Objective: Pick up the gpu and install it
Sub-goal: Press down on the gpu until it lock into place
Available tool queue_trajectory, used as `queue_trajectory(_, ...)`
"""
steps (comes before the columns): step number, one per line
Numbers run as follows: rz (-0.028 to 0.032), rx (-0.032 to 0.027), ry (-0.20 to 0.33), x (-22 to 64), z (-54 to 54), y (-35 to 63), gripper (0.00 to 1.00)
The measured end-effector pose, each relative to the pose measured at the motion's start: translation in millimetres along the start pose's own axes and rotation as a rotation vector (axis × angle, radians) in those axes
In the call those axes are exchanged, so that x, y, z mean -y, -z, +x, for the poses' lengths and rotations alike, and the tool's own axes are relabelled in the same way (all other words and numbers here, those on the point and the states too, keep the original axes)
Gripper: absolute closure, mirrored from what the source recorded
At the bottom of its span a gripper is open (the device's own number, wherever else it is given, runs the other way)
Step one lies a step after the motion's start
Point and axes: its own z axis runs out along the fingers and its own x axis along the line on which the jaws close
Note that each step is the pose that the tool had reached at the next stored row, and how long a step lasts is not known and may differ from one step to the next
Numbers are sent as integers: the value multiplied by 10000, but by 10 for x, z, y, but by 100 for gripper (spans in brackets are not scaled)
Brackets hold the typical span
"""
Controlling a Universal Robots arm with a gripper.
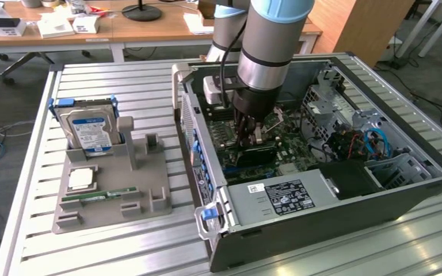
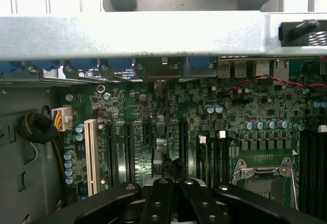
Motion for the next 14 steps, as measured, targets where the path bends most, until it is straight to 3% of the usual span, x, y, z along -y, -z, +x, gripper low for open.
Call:
queue_trajectory(9, 5, 10, -1, 0, -1, 11, 89)
queue_trajectory(14, 0, 1, 0, 0, -6, 171, 89)
